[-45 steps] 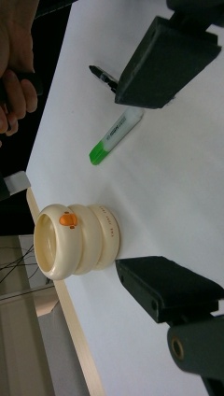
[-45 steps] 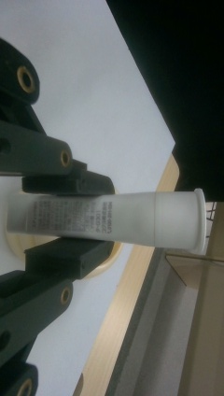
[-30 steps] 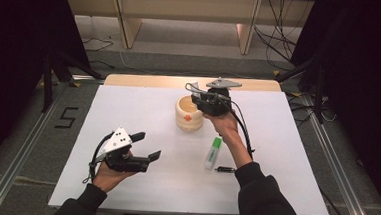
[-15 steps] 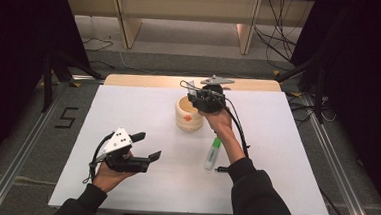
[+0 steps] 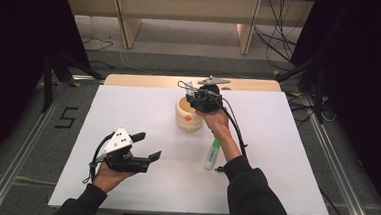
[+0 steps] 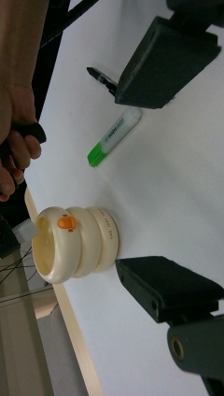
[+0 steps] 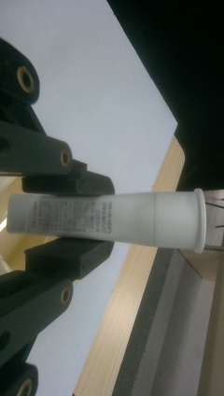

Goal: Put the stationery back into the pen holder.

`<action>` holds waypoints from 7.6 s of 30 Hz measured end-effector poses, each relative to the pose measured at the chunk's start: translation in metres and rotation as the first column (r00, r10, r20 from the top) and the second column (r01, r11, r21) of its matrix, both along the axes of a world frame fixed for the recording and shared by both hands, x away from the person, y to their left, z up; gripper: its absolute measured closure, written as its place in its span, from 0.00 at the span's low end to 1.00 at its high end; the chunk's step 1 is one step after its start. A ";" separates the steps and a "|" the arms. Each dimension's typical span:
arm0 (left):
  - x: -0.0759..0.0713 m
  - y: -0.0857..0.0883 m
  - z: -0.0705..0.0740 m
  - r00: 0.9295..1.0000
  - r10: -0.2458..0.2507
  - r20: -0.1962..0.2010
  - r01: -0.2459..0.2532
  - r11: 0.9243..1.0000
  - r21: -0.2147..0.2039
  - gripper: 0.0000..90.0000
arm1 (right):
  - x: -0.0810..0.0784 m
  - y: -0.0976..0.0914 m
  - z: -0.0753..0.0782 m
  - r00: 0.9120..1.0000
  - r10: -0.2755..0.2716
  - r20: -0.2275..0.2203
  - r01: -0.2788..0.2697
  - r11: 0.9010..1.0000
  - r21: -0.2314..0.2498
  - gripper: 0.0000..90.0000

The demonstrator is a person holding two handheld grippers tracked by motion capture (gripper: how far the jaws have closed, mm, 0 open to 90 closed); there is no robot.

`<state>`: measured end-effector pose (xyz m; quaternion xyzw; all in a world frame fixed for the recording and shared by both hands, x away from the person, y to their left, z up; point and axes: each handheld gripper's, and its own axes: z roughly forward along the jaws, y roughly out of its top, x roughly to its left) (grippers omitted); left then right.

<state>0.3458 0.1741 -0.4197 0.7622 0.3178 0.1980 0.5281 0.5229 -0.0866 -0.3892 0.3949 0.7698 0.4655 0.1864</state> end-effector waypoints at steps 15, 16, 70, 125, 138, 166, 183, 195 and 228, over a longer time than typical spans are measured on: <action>0.000 -0.001 0.000 1.000 -0.003 0.004 0.003 1.000 0.009 0.18 | 0.005 0.004 -0.008 1.000 -0.014 -0.018 0.014 1.000 -0.019 0.77; 0.000 -0.001 0.000 1.000 -0.003 0.005 0.003 1.000 0.010 0.18 | 0.006 0.004 -0.009 1.000 -0.017 -0.023 0.017 1.000 -0.017 0.77; 0.000 -0.004 -0.002 1.000 -0.013 -0.005 0.014 1.000 0.026 0.18 | -0.035 -0.049 0.030 0.996 0.086 -0.010 -0.086 0.992 -0.088 0.30; 0.000 -0.005 -0.003 1.000 -0.011 -0.013 0.011 0.999 0.033 0.18 | -0.116 -0.126 -0.014 0.937 0.252 -0.240 -0.311 0.918 -0.247 0.22; 0.000 -0.005 -0.003 1.000 -0.011 -0.011 0.012 0.999 0.035 0.18 | -0.122 -0.132 -0.024 0.918 0.272 -0.290 -0.351 0.896 -0.271 0.23; 0.000 -0.006 -0.004 1.000 -0.016 -0.010 0.016 0.999 0.035 0.18 | -0.130 -0.133 -0.047 0.891 0.231 -0.392 -0.420 0.749 -0.512 0.48; 0.000 -0.006 -0.004 1.000 -0.019 -0.012 0.020 0.999 0.043 0.18 | -0.124 -0.133 -0.059 0.872 0.250 -0.420 -0.463 0.699 -0.545 0.60; 0.000 -0.007 -0.004 1.000 -0.023 -0.012 0.024 0.999 0.045 0.18 | -0.121 -0.127 -0.063 0.852 0.270 -0.449 -0.505 0.651 -0.566 0.68; 0.000 -0.010 -0.005 0.999 -0.032 -0.013 0.032 0.998 0.049 0.18 | -0.120 -0.115 -0.064 0.802 0.330 -0.498 -0.595 0.521 -0.612 0.87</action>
